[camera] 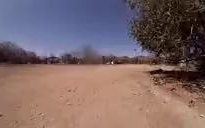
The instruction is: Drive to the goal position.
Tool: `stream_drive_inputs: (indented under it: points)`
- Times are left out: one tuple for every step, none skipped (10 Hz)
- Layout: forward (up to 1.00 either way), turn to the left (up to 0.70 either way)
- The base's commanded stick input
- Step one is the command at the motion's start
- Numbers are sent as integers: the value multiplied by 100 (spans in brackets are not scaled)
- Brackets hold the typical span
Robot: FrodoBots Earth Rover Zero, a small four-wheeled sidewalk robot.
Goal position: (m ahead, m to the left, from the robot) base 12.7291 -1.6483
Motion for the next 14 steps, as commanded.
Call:
stream_drive_inputs:
  points:
    - [100, 0]
    - [100, 0]
    - [100, 0]
    - [100, 0]
    - [100, 0]
    - [100, -4]
    - [100, -15]
    - [100, -26]
    - [100, -16]
    - [100, -4]
    - [100, 0]
    - [100, 0]
    - [100, 0]
    - [100, 0]
